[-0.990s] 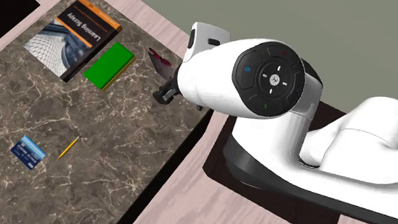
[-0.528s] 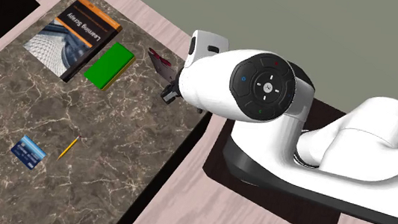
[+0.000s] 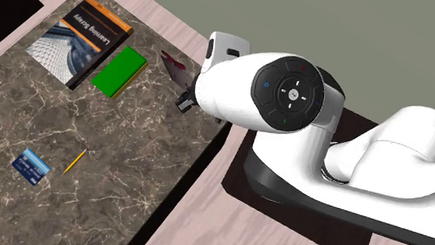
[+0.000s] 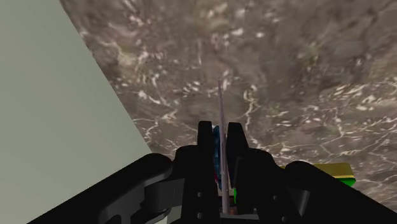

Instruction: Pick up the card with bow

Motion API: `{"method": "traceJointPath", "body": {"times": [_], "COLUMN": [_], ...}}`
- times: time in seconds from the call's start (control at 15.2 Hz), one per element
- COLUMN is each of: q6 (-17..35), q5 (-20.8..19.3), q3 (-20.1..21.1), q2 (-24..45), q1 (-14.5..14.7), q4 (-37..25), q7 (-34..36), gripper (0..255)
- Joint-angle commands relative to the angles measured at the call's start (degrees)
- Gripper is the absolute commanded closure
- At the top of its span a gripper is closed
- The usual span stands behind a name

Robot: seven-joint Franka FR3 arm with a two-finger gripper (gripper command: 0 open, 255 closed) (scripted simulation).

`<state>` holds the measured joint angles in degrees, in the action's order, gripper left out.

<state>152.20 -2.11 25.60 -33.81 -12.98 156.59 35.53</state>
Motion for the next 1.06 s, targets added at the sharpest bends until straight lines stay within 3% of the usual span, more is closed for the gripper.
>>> {"method": "traceJointPath", "body": {"times": [0.0,0.99], "q6": [-1.4,-12.8], "q5": [0.3,1.4], "q3": [-0.5,-3.8], "q2": [-0.7,-4.7], "q1": [0.4,2.0], "q4": [-0.6,-8.0], "q7": [-0.4,-3.6], "gripper": [255,255]}}
